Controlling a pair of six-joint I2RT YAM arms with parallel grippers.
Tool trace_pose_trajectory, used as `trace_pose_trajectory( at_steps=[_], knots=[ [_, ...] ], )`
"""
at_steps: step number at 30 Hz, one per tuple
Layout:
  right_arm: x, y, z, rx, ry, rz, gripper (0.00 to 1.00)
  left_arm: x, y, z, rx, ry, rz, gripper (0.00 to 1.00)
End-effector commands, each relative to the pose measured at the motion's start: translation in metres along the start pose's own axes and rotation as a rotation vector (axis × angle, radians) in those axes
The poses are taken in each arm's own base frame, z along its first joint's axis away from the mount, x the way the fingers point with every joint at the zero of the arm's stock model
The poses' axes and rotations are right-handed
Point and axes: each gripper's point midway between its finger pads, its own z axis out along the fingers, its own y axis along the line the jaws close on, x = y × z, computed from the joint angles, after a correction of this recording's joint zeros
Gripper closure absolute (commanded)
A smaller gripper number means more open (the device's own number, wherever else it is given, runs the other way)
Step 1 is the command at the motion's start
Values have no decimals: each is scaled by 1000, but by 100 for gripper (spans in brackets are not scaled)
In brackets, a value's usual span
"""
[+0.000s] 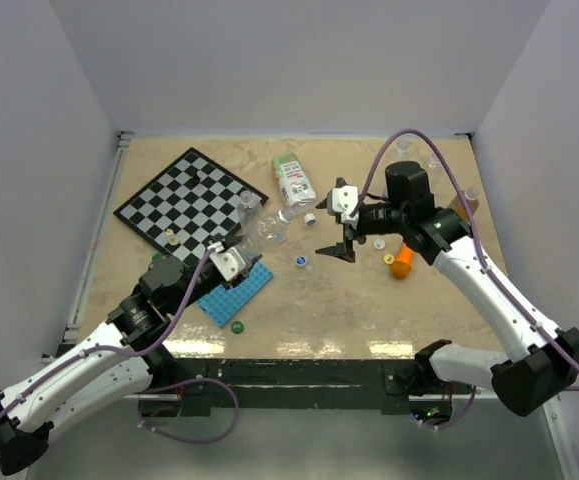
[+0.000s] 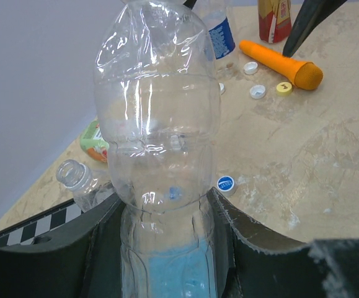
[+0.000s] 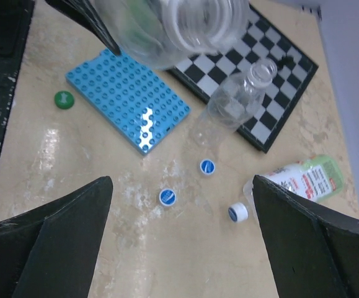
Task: Unscrew the bottle caps
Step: Place the plastic bottle at the center of the board.
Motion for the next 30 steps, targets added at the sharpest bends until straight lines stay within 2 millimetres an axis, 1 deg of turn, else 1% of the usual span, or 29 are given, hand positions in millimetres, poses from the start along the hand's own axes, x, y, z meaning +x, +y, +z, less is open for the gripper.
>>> trace_pose_trajectory(
  at_steps=[1, 4, 6, 10, 15, 19, 25, 30],
  knots=[
    [-44, 28, -9, -132, -183, -136, 2, -15, -1, 4, 13, -64, -18, 99],
    [-50, 33, -6, -208, -208, -139, 2, -14, -5, 5, 33, -64, -24, 99],
    [-56, 33, -4, -236, -223, -137, 2, -13, -6, 6, 36, -64, -24, 99],
    [-64, 34, 1, -262, -242, -129, 3, -13, -7, 6, 44, -66, -24, 99],
    [-75, 34, 10, -280, -251, -95, 5, -13, -14, 8, 80, -71, -26, 99],
    [-82, 33, 14, -308, -272, -64, 6, -13, -18, 8, 104, -75, -27, 99],
    [-83, 47, 25, -392, -302, 4, 7, -20, -24, 7, 133, -113, -35, 99],
    [-85, 52, 27, -432, -326, 39, 7, -31, -28, 6, 154, -175, -63, 99]
  ],
)
